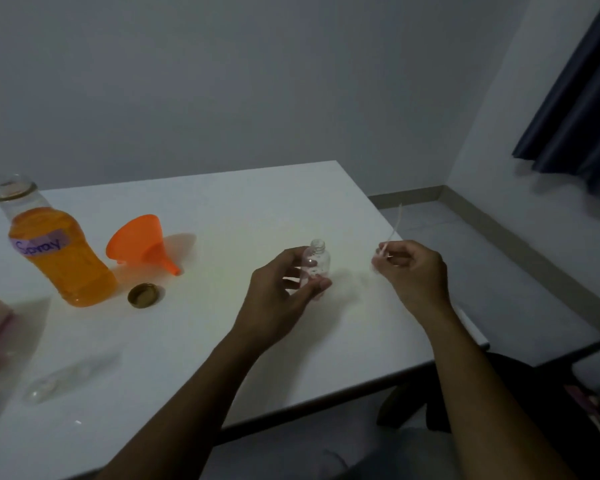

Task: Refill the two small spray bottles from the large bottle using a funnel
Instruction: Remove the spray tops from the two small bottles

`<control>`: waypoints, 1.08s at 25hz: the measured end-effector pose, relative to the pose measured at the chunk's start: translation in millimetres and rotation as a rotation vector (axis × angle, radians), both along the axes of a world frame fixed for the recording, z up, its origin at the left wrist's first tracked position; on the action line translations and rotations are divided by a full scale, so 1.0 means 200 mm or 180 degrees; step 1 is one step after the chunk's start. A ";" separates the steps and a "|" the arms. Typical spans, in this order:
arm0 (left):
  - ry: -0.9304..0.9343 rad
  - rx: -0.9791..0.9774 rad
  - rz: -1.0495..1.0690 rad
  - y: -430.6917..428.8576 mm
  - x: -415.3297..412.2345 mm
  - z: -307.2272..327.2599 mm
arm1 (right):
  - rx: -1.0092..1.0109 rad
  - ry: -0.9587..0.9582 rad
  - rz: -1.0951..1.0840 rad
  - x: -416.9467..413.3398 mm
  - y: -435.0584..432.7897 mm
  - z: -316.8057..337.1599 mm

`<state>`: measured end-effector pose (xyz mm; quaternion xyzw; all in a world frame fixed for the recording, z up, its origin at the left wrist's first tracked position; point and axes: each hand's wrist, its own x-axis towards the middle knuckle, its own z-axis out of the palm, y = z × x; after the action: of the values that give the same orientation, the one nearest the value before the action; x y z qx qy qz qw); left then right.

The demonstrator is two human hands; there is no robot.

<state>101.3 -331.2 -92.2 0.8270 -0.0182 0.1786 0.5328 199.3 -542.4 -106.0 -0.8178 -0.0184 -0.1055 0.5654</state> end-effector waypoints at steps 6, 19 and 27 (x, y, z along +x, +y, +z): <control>0.0018 -0.0083 -0.0141 -0.18 0.17 -0.07 | -0.0348 -0.0379 -0.0147 0.09 0.02 -0.07; 0.0514 0.0821 -0.0076 -0.12 0.07 -0.18 | -0.0660 0.0155 -0.0030 -0.08 -0.08 -0.02; 0.0201 0.0996 0.1338 0.20 -0.56 -0.15 | -0.1438 -0.1011 0.1676 -0.53 0.23 0.01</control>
<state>-10.6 -291.0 -122.2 0.8901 0.1432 0.2544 0.3499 94.0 -497.3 -104.1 -0.8626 -0.3381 -0.0753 0.3687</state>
